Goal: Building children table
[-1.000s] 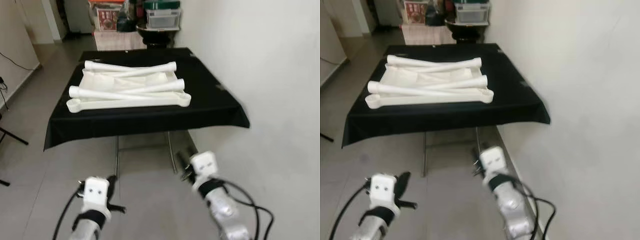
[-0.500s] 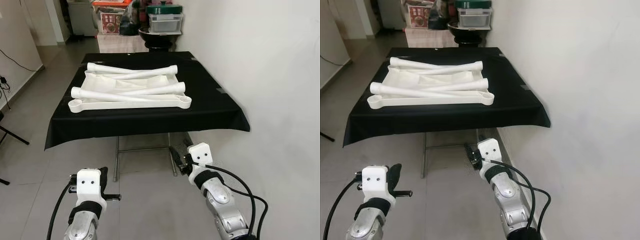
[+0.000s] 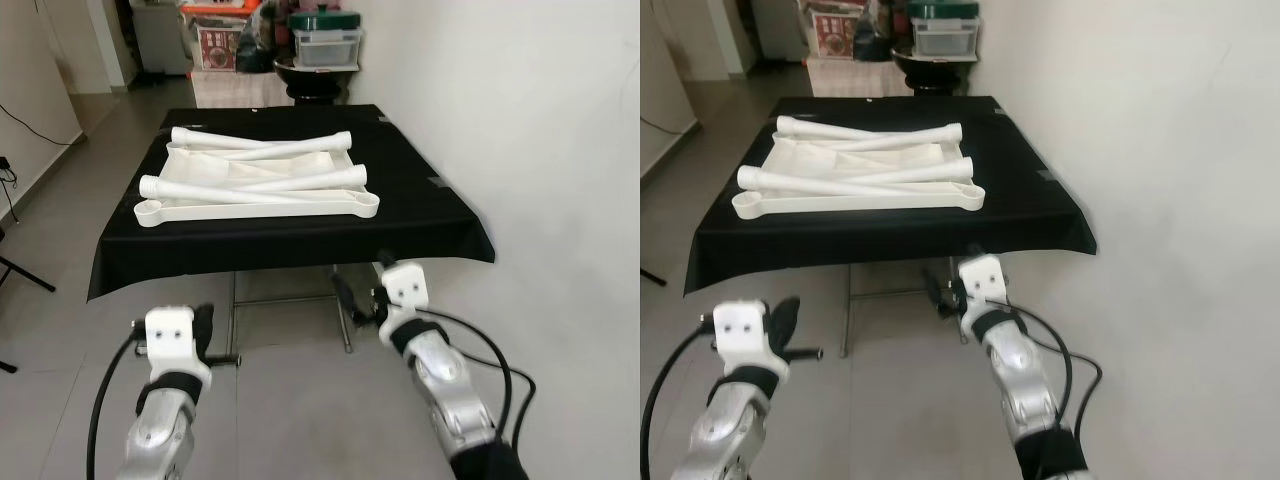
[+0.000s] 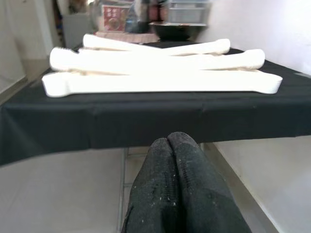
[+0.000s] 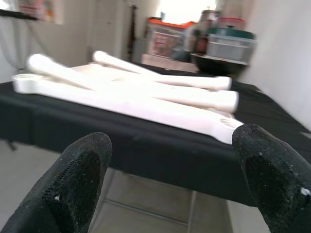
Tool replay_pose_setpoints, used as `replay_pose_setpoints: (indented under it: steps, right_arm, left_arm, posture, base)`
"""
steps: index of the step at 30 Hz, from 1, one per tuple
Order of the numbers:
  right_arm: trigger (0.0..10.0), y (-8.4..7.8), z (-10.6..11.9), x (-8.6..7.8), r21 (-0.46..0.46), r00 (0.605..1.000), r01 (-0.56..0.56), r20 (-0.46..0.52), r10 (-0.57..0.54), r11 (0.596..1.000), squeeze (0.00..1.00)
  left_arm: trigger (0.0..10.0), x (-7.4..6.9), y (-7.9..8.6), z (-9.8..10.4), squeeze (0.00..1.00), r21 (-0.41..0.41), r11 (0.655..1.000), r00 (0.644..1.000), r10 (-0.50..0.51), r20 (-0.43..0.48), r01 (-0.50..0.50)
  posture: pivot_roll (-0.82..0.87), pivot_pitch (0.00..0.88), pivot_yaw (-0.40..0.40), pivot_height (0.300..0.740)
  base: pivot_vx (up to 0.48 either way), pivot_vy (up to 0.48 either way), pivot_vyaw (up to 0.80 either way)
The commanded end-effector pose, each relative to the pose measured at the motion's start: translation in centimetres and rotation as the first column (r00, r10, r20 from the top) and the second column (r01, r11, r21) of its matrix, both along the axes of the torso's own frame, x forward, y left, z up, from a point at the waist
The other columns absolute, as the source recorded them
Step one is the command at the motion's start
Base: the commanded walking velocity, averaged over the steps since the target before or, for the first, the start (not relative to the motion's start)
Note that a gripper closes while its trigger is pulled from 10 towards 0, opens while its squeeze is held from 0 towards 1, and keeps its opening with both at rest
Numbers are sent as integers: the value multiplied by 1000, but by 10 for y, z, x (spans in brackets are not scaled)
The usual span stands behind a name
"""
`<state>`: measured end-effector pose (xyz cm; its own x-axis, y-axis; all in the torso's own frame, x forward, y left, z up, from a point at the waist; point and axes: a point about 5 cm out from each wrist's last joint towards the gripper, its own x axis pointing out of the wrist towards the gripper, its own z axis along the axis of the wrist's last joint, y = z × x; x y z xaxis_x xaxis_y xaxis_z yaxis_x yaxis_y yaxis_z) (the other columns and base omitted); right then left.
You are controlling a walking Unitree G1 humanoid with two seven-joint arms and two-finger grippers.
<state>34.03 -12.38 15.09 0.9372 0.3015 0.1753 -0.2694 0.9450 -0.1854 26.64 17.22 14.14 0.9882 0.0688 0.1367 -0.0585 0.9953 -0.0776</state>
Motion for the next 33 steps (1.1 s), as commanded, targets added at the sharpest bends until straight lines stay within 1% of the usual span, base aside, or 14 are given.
replay_pose_setpoints:
  steps: [1,4,6,7,8,13,14,15,17,21,27,28,31,33]
  right_arm:
    - [10000,8,-7,1,-31,999,-17,-51,15,999,0]
    - [10000,9,-5,0,-39,999,-28,-43,26,999,0]
    - [10000,5,-9,1,-14,997,-22,-68,21,1000,0]
    - [10000,5,-9,1,-14,997,-22,-68,21,1000,0]
    - [10000,3,-9,0,10,997,-12,-77,12,1000,0]
    - [10000,1,-11,-3,35,997,8,-79,-5,999,0]
    - [10000,1,-11,-3,35,997,8,-79,-5,999,0]
    - [10000,4,-12,-5,28,997,-12,-72,14,1000,0]
    - [10000,8,-12,-9,14,997,-39,-63,40,999,0]
    - [10000,8,-12,-11,4,997,-46,-63,46,999,0]
    - [10000,8,-13,-14,0,995,-60,-77,60,998,0]
    - [10000,7,-14,-15,2,995,-62,-84,62,998,0]
    - [10000,3,-12,-17,28,992,-86,-87,88,996,0]
    - [10000,3,-12,-17,28,992,-86,-87,88,996,0]
  left_arm:
    - [10000,-4,15,-1,0,-25,998,998,64,-29,-65]
    - [10000,-6,17,0,0,-38,996,997,78,-29,-79]
    - [10000,-6,14,-1,0,-12,997,997,74,-31,-75]
    - [10000,-6,14,-1,0,-12,997,997,74,-31,-75]
    - [10000,-5,11,-2,0,8,998,998,55,-42,-55]
    - [10000,-7,7,-1,0,25,999,998,26,-49,-25]
    - [10000,-7,7,-1,0,25,999,998,26,-49,-25]
    - [10000,-9,7,-1,0,6,1000,999,13,-51,-13]
    - [10000,-14,2,-5,0,-11,1000,997,-26,-70,26]
    - [10000,-16,1,-6,0,-22,999,996,-38,-77,36]
    - [10000,-18,-1,-7,0,-24,998,994,-61,-86,60]
    - [10000,-19,0,-8,0,-31,998,994,-57,-89,54]
    - [10000,-21,-4,-8,0,-47,996,992,-83,-90,79]
    - [10000,-21,-4,-8,0,-47,996,992,-83,-90,79]
  posture:
    - [-4,0,-37,740]
    - [-14,0,-33,740]
    - [-20,0,-24,740]
    - [-20,0,-24,740]
    - [-19,0,-14,740]
    - [-24,0,1,740]
    - [-24,0,1,740]
    - [-32,0,16,740]
    - [-54,0,25,740]
    - [-55,0,20,740]
    - [-57,0,14,740]
    - [-60,0,8,740]
    - [-61,0,-4,740]
    - [-61,0,-4,740]
  base:
    - [0,0,0]
    - [0,0,0]
    - [0,0,0]
    - [0,0,0]
    - [0,0,0]
    - [0,0,0]
    - [0,0,0]
    - [0,0,0]
    - [0,0,0]
    - [0,0,0]
    - [307,0,0]
    - [356,0,800]
    - [373,0,0]
    - [382,0,0]
